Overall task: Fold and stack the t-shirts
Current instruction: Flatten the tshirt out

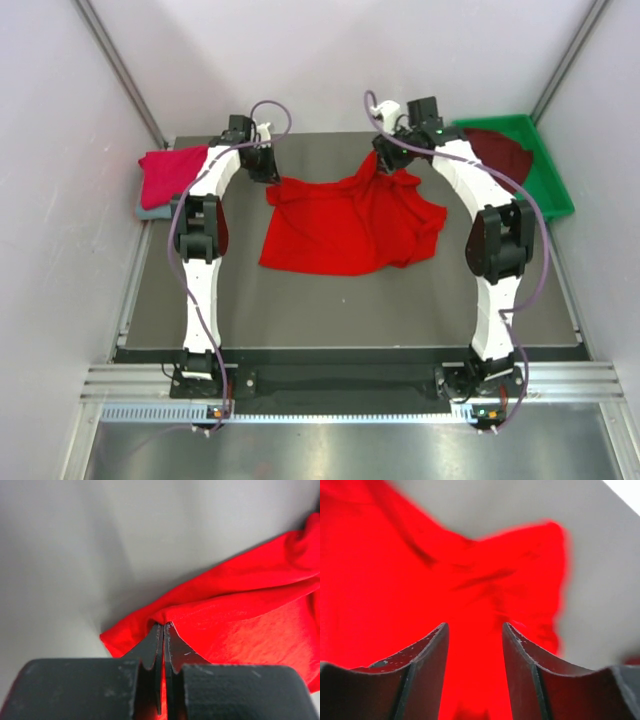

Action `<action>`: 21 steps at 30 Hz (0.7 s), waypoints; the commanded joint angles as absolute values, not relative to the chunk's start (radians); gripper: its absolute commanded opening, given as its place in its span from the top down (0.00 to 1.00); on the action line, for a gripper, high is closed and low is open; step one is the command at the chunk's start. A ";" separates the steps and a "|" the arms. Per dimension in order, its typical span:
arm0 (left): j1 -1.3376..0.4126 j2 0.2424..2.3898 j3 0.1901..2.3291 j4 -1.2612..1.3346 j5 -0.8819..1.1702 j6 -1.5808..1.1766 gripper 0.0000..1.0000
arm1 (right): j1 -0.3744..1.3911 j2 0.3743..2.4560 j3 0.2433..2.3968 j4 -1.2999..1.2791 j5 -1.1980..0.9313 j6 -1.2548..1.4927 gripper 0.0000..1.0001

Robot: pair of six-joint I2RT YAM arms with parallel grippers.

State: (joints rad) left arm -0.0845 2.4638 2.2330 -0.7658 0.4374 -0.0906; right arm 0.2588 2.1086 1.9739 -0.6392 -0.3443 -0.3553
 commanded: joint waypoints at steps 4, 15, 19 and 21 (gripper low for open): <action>-0.077 2.428 2.257 -0.723 0.497 -0.132 1.00 | 0.343 2.097 1.884 -0.683 -0.450 -0.408 0.56; -0.077 2.410 2.226 -0.719 0.523 -0.150 1.00 | 0.350 2.244 1.950 -0.690 -0.230 -0.508 0.66; -0.077 2.410 2.220 -0.716 0.523 -0.152 1.00 | 0.339 2.270 1.960 -0.680 -0.196 -0.496 0.67; -0.077 2.410 2.215 -0.716 0.522 -0.152 1.00 | 0.334 2.279 1.967 -0.660 -0.175 -0.477 0.64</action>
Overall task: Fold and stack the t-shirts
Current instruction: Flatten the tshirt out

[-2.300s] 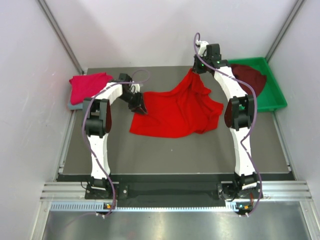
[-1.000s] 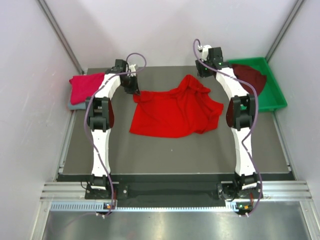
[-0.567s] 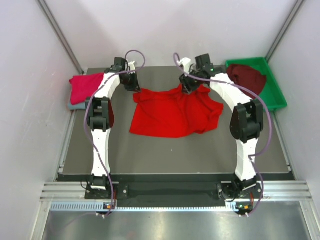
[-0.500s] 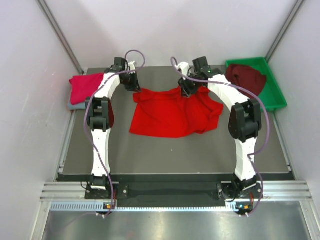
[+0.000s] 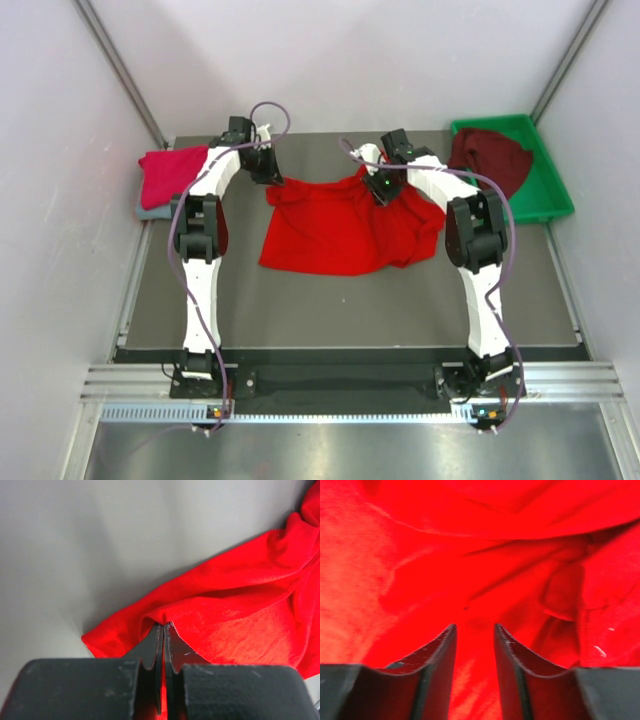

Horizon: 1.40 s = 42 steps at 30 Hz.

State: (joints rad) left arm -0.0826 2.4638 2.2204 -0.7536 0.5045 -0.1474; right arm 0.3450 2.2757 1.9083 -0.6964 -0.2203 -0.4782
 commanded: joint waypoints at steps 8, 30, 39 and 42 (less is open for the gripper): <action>-0.080 2.405 2.189 -0.716 0.523 -0.152 1.00 | 0.287 2.342 2.086 -0.581 -0.092 -0.420 0.52; -0.095 2.381 2.157 -0.713 0.518 -0.150 1.00 | 0.184 2.384 2.210 -0.446 0.071 -0.443 0.42; -0.100 2.373 2.157 -0.718 0.512 -0.141 1.00 | 0.157 2.258 2.161 -0.477 0.028 -0.383 0.43; -0.100 2.379 2.161 -0.715 0.511 -0.143 1.00 | 0.138 2.246 2.135 -0.489 0.026 -0.384 0.43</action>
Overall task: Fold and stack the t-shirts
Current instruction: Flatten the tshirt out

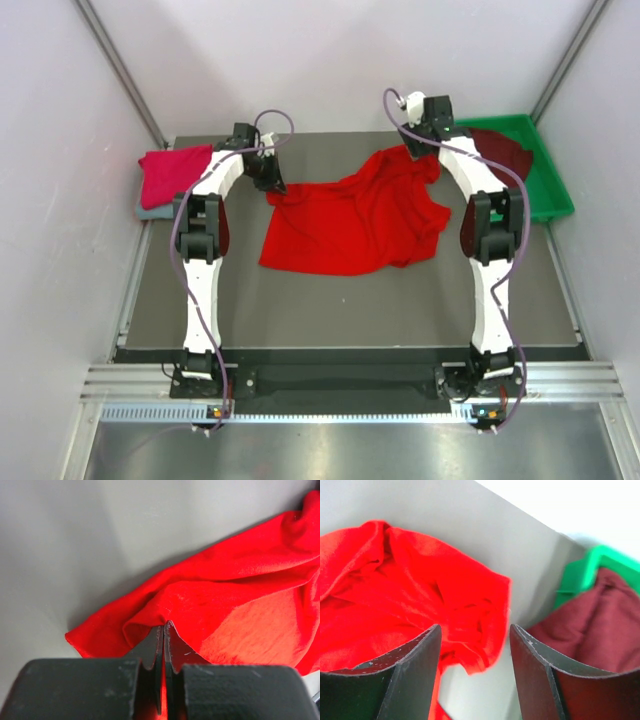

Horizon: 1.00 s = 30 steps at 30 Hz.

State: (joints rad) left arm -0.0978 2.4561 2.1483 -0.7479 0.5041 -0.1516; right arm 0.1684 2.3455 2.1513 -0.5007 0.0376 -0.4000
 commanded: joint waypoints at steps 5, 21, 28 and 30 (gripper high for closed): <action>-0.101 2.382 2.172 -0.715 0.508 -0.144 1.00 | 0.114 2.270 2.140 -0.523 -0.033 -0.361 0.43; -0.106 2.355 2.115 -0.730 0.494 -0.123 1.00 | 0.008 2.336 2.079 -0.555 -0.509 -0.006 0.49; -0.129 2.356 2.121 -0.729 0.477 -0.114 1.00 | 0.008 2.339 2.063 -0.552 -0.531 0.037 0.51; -0.133 2.356 2.120 -0.730 0.476 -0.114 1.00 | 0.008 2.347 2.065 -0.548 -0.528 0.038 0.51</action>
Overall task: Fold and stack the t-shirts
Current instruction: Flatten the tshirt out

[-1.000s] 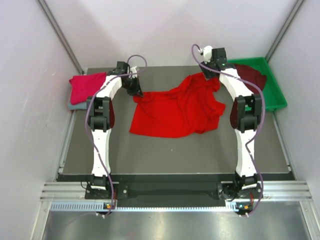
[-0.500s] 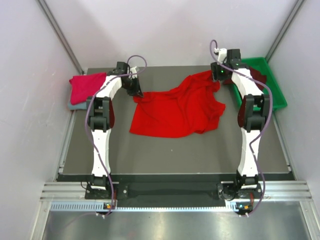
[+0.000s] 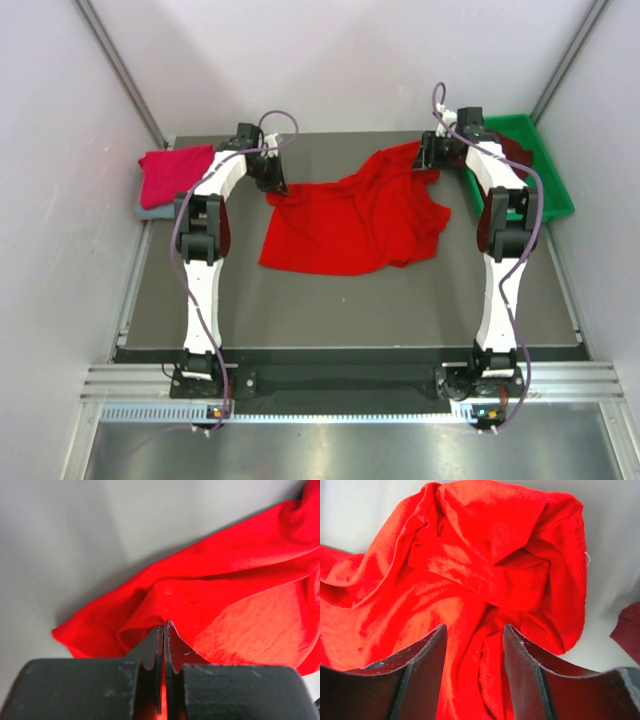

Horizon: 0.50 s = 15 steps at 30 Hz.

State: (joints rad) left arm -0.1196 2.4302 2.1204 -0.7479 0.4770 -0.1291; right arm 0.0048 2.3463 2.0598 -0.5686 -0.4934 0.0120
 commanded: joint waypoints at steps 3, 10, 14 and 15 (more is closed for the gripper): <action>-0.137 2.355 2.120 -0.732 0.476 -0.109 1.00 | -0.023 2.356 2.079 -0.548 -0.512 0.034 0.50; -0.137 2.361 2.123 -0.732 0.472 -0.110 1.00 | -0.041 2.347 2.082 -0.551 -0.485 0.020 0.51; -0.137 2.364 2.126 -0.730 0.476 -0.113 1.00 | -0.043 2.361 2.097 -0.542 -0.469 0.017 0.51; -0.137 2.364 2.126 -0.730 0.476 -0.114 1.00 | -0.043 2.367 2.102 -0.541 -0.468 0.017 0.51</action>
